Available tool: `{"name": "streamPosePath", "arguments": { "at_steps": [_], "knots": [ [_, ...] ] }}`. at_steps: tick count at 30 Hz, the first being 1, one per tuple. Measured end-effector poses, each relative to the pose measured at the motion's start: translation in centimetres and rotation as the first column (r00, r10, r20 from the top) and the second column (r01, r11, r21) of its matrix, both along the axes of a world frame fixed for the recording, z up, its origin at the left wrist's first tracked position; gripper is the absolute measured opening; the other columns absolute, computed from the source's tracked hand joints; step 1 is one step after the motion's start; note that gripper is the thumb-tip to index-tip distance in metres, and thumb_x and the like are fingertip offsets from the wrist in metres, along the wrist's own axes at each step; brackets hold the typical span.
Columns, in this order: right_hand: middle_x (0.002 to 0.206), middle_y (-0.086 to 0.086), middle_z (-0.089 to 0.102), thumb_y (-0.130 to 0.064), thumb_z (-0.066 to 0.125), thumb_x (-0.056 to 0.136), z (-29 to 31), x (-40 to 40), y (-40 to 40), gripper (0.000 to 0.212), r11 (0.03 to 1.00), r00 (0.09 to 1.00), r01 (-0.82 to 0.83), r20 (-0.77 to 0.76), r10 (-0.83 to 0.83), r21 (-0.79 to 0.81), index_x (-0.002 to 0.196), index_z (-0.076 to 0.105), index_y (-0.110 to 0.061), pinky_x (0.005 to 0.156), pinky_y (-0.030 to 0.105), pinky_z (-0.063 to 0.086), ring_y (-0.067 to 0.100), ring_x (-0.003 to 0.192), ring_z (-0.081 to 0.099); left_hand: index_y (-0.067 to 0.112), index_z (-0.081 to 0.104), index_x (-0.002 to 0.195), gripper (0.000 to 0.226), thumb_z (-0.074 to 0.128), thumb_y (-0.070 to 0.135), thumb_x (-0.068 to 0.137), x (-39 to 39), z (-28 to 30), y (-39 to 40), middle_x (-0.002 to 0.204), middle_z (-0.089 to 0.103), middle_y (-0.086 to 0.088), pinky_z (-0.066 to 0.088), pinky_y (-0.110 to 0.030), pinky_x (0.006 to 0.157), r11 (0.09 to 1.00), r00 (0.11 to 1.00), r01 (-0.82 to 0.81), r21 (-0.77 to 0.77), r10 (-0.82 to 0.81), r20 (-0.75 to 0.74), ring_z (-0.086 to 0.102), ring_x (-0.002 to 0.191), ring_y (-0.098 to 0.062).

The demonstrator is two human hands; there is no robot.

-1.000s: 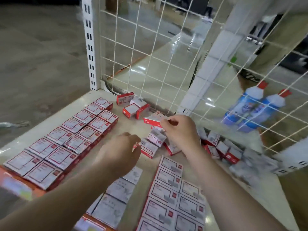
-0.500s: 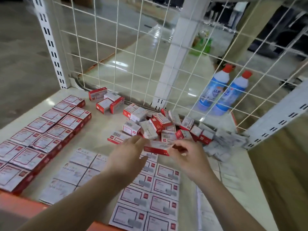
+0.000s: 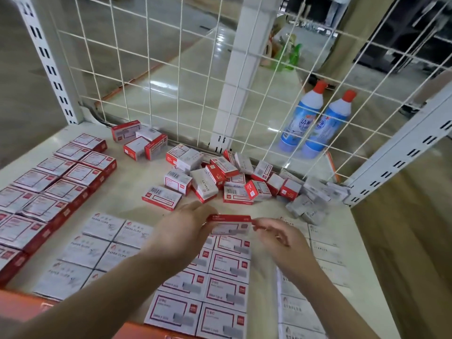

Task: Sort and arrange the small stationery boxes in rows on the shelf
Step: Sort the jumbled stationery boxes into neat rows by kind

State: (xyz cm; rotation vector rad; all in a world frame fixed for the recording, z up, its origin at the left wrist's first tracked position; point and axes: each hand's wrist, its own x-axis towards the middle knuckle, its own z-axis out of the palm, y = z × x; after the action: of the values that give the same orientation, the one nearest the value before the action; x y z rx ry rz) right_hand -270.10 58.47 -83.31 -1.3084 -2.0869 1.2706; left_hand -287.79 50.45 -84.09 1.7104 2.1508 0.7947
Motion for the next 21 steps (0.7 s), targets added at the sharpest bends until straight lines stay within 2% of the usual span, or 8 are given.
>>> {"name": "streamPosePath", "arguments": {
  "at_steps": [3, 6, 9, 12, 14, 16, 18, 21],
  "knots": [
    [0.112, -0.021, 0.055, -0.020, 0.059, 0.088, -0.2, 0.3, 0.1, 0.041, 0.995, 0.994, -0.100, 0.055, 0.099, 0.020, 0.120, 0.047, -0.042, 0.076, 0.010, 0.044, -0.006, 0.097, 0.053, 0.030, 0.054, 0.104, 0.013, 0.043, 0.031, 0.096, 0.2, 0.0, 0.4, 0.098, 0.059, 0.012, 0.051, -0.018, 0.071, 0.992, 0.979, -0.068, -0.103, 0.086, 0.183, 0.057, 0.082, -0.004],
    [0.111, -0.028, 0.052, -0.023, 0.065, 0.084, -0.4, 0.4, 0.0, 0.053, 0.985, 0.984, -0.166, 0.075, 0.164, 0.034, 0.120, 0.040, -0.053, 0.079, 0.013, 0.045, -0.005, 0.096, 0.054, 0.031, 0.055, 0.101, 0.013, 0.043, 0.033, 0.096, 0.3, -0.4, 0.7, 0.088, 0.058, 0.015, 0.049, -0.018, 0.061, 0.977, 0.958, -0.048, -0.209, 0.105, 0.269, 0.057, 0.072, -0.005],
    [0.101, -0.026, 0.056, -0.018, 0.068, 0.082, -0.6, 0.4, -0.1, 0.049, 0.982, 0.983, -0.180, 0.060, 0.176, 0.056, 0.109, 0.045, -0.053, 0.074, 0.006, 0.044, -0.009, 0.087, 0.055, 0.028, 0.059, 0.103, 0.018, 0.043, 0.032, 0.096, 0.1, -0.7, 0.7, 0.090, 0.059, 0.014, 0.051, -0.020, 0.063, 0.961, 0.941, -0.002, -0.276, 0.095, 0.324, 0.057, 0.072, -0.008],
    [0.097, -0.016, 0.062, -0.016, 0.070, 0.080, -0.9, 0.5, 0.0, 0.043, 0.981, 0.982, -0.186, 0.058, 0.182, 0.055, 0.100, 0.051, -0.049, 0.077, 0.010, 0.046, -0.007, 0.086, 0.057, 0.024, 0.061, 0.108, 0.022, 0.045, 0.031, 0.096, 0.1, -1.0, 0.7, 0.088, 0.059, 0.016, 0.048, -0.013, 0.058, 0.955, 0.909, 0.001, -0.298, 0.123, 0.397, 0.058, 0.070, -0.009],
    [0.096, -0.013, 0.064, -0.017, 0.072, 0.079, -1.2, 0.5, 0.0, 0.042, 0.985, 0.986, -0.166, 0.041, 0.164, 0.057, 0.102, 0.053, -0.046, 0.079, 0.012, 0.047, -0.006, 0.086, 0.059, 0.022, 0.061, 0.113, 0.024, 0.047, 0.030, 0.095, 0.1, -1.1, 0.7, 0.087, 0.061, 0.013, 0.045, -0.012, 0.056, 0.960, 0.874, -0.020, -0.278, 0.152, 0.461, 0.059, 0.071, -0.008],
    [0.095, -0.012, 0.065, -0.020, 0.072, 0.079, -1.4, 0.5, 0.1, 0.038, 0.989, 0.992, -0.127, 0.021, 0.126, 0.072, 0.108, 0.056, -0.038, 0.078, 0.010, 0.047, -0.006, 0.085, 0.059, 0.021, 0.058, 0.118, 0.027, 0.051, 0.029, 0.093, 0.1, -1.2, 0.6, 0.085, 0.064, 0.010, 0.048, -0.016, 0.060, 0.964, 0.839, -0.046, -0.261, 0.179, 0.514, 0.061, 0.072, -0.007],
    [0.093, -0.012, 0.066, -0.018, 0.071, 0.079, -1.4, 0.5, 0.1, 0.036, 0.992, 0.997, -0.077, -0.010, 0.078, 0.096, 0.108, 0.057, -0.035, 0.075, 0.007, 0.045, -0.007, 0.084, 0.058, 0.022, 0.057, 0.119, 0.029, 0.055, 0.029, 0.091, 0.1, -1.5, 0.4, 0.085, 0.066, 0.012, 0.054, -0.023, 0.072, 0.964, 0.824, -0.078, -0.253, 0.205, 0.528, 0.064, 0.080, -0.006],
    [0.091, -0.014, 0.066, -0.015, 0.071, 0.079, -1.3, 0.6, 0.1, 0.037, 0.990, 0.999, -0.026, -0.042, 0.032, 0.141, 0.103, 0.055, -0.038, 0.073, 0.004, 0.042, -0.008, 0.085, 0.057, 0.023, 0.061, 0.113, 0.027, 0.057, 0.032, 0.088, 0.4, -1.9, 0.2, 0.091, 0.066, 0.014, 0.055, -0.030, 0.082, 0.965, 0.852, -0.103, -0.242, 0.211, 0.479, 0.063, 0.088, -0.005]
  ]
}}
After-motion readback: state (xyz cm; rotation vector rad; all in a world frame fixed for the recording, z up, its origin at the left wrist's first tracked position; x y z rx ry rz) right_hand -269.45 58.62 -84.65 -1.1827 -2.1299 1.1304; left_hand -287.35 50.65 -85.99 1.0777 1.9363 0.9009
